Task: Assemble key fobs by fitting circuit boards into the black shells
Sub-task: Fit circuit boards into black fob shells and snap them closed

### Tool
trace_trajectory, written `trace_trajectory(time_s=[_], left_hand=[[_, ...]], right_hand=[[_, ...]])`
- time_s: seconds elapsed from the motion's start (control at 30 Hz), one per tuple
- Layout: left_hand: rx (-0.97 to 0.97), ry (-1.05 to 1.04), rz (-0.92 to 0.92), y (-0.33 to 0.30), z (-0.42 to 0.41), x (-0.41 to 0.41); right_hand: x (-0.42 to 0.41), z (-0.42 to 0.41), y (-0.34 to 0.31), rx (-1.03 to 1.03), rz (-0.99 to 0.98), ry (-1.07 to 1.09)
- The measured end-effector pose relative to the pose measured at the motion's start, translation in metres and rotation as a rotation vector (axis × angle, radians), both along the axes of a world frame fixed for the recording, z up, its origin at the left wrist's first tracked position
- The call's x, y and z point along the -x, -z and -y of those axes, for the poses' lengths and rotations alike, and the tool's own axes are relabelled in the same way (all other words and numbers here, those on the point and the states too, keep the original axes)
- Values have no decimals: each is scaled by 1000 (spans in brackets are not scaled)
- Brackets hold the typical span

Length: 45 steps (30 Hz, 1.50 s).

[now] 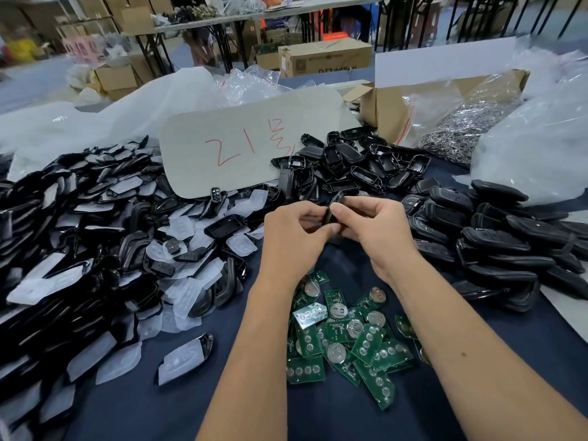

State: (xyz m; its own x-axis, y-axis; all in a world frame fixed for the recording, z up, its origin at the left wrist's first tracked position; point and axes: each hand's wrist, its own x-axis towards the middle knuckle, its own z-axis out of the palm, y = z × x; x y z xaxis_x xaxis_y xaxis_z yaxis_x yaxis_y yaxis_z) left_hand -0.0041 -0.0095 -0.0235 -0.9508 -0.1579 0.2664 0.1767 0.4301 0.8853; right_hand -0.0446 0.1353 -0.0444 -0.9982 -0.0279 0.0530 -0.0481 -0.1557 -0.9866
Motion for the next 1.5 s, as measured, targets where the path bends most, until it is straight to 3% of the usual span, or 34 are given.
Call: trace_trajectory(time_s=[0.27, 0.53, 0.67, 0.9, 1.17, 1.5], left_hand=[[1, 5, -6, 1, 3, 0], [5, 28, 43, 2, 10, 5], [3, 85, 90, 1, 13, 6], [-46, -38, -8, -1, 6, 3], [-7, -54, -79, 2, 2, 5], [-172, -16, 19, 5, 8, 11]], right_hand=[[1, -9, 0, -193, -104, 57], [-1, -21, -5, -130, -198, -173], [1, -21, -2, -154, -184, -171], [7, -21, 0, 53, -92, -124], [8, -21, 0, 78, -59, -124], [3, -23, -6, 109, -49, -191]])
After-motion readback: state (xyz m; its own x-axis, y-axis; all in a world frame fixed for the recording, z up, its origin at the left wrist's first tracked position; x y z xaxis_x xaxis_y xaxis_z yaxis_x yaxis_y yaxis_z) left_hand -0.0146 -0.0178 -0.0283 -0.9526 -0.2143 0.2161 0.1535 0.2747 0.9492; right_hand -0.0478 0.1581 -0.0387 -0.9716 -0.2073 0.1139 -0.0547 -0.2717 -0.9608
